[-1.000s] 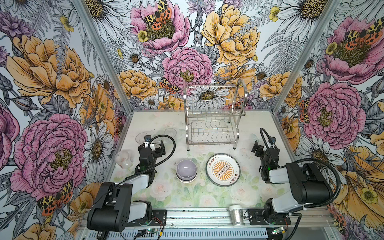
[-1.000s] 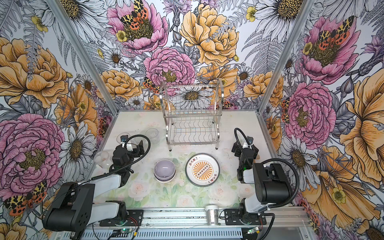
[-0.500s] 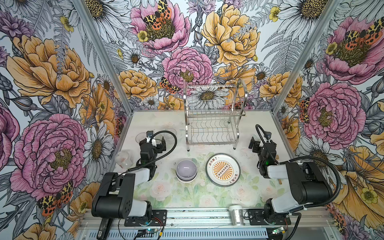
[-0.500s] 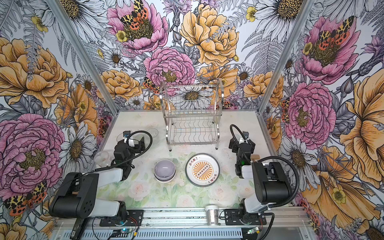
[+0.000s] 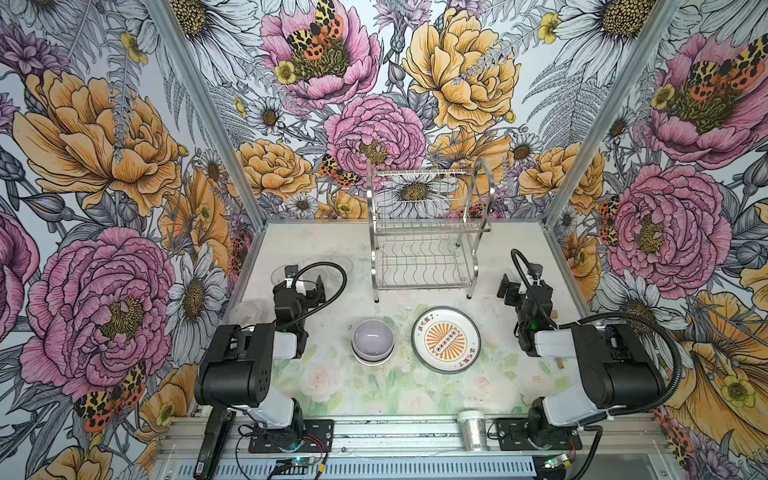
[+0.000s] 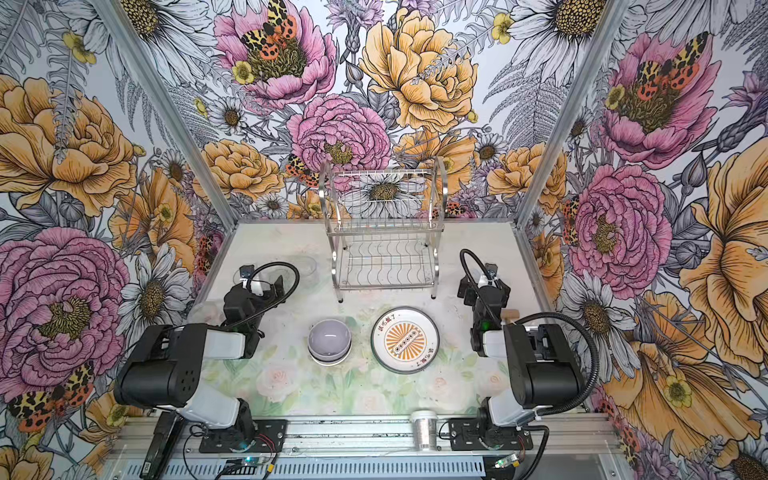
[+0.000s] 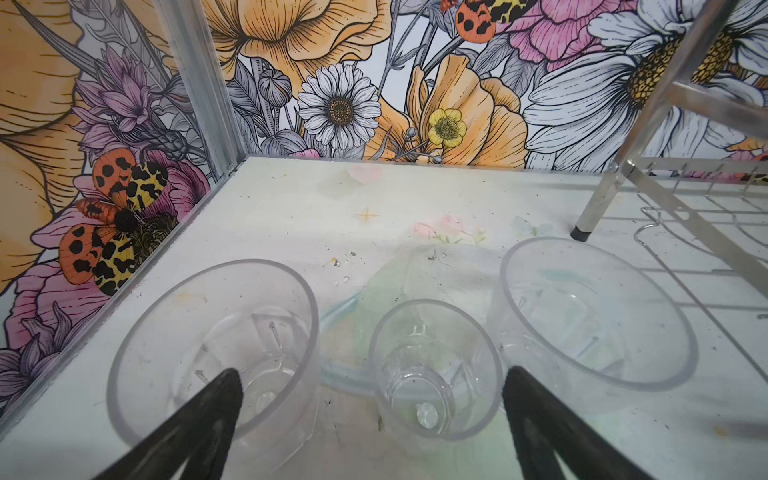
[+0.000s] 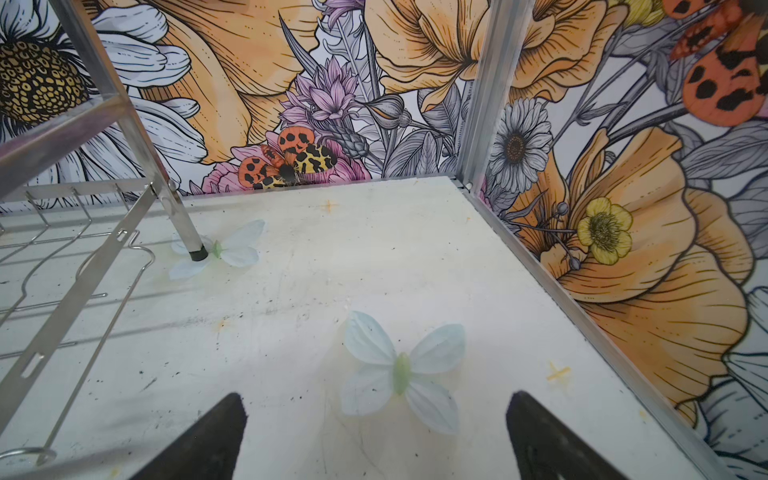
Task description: Unload the mixed dishes from the dish rack
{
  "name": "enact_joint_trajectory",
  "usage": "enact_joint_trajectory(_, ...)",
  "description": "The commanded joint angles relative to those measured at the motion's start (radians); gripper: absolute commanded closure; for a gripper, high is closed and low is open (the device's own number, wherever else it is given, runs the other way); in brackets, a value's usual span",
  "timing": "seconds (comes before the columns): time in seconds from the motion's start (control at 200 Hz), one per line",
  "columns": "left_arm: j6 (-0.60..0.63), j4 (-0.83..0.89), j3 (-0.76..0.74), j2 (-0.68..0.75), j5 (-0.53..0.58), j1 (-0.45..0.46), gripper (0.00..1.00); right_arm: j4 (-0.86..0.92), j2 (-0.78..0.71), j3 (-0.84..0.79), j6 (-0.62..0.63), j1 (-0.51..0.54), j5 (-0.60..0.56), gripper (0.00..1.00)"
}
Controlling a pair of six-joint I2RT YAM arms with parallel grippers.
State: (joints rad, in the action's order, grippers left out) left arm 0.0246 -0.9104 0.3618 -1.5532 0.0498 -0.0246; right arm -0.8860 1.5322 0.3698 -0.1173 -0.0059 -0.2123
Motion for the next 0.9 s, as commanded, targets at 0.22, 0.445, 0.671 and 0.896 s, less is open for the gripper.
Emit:
enact_joint_trajectory(0.22, -0.026, -0.034, 0.015, 0.001, -0.050, -0.012, 0.01, -0.012, 0.003, 0.005, 0.008, 0.001, -0.009, 0.00)
enact_joint_trajectory(0.445, -0.025, -0.034, 0.017, 0.000, -0.048, -0.012, 0.01, -0.011, 0.002, 0.005, 0.008, 0.003, -0.009, 0.00)
enact_joint_trajectory(0.671, -0.023, -0.033, 0.014, 0.000, -0.042, -0.009, 0.01, -0.011, 0.003, 0.005, 0.008, 0.001, -0.009, 0.00)
enact_joint_trajectory(0.896, -0.023, -0.034, 0.016, 0.000, -0.042, -0.008, 0.01, -0.010, 0.003, 0.006, 0.008, 0.001, -0.009, 0.00)
